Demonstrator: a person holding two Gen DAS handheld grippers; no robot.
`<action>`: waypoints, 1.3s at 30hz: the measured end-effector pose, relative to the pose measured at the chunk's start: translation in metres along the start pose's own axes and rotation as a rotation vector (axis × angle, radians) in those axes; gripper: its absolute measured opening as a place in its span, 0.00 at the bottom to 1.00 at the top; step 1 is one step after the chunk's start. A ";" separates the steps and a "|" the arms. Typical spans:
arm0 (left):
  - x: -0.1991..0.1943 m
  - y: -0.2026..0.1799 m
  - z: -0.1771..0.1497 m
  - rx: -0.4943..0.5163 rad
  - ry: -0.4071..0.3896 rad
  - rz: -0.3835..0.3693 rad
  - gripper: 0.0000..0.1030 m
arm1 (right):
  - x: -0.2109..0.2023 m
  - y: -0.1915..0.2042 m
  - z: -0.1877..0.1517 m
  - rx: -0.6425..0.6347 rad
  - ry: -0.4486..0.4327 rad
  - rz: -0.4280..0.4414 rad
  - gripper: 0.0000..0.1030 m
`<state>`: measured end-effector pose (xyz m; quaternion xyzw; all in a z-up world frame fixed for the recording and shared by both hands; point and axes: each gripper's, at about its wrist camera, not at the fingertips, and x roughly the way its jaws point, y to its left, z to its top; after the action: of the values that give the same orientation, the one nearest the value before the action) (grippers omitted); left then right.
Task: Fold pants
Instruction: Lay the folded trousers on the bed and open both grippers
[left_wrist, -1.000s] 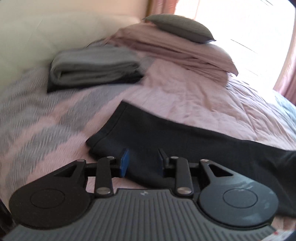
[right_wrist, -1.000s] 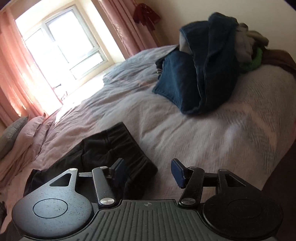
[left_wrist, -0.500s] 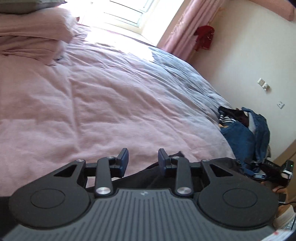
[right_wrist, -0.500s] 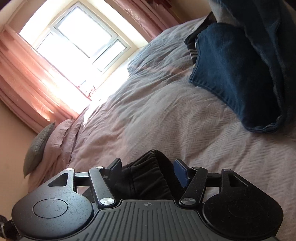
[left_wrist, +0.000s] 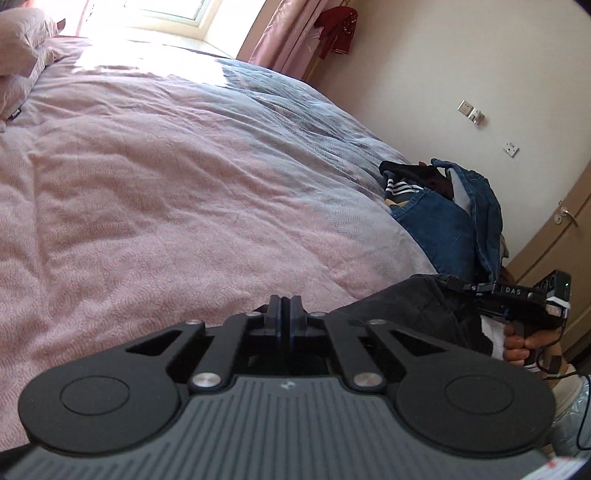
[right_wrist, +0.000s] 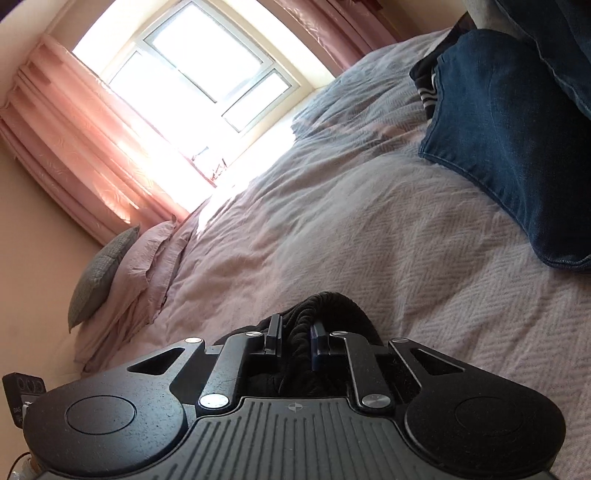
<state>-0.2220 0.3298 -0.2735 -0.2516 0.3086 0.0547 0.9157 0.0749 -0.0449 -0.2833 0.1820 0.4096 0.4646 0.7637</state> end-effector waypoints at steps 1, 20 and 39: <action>-0.001 0.001 -0.001 -0.007 -0.022 0.018 0.00 | -0.001 0.003 -0.002 -0.022 -0.004 -0.009 0.08; -0.034 0.004 -0.019 0.018 -0.268 0.358 0.01 | -0.022 0.072 -0.024 -0.364 -0.243 -0.424 0.42; -0.053 -0.015 -0.067 0.096 -0.142 0.448 0.10 | 0.014 0.116 -0.089 -0.681 -0.094 -0.471 0.48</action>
<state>-0.2962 0.2863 -0.2812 -0.1285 0.2937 0.2593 0.9110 -0.0575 0.0162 -0.2667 -0.1584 0.2277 0.3775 0.8835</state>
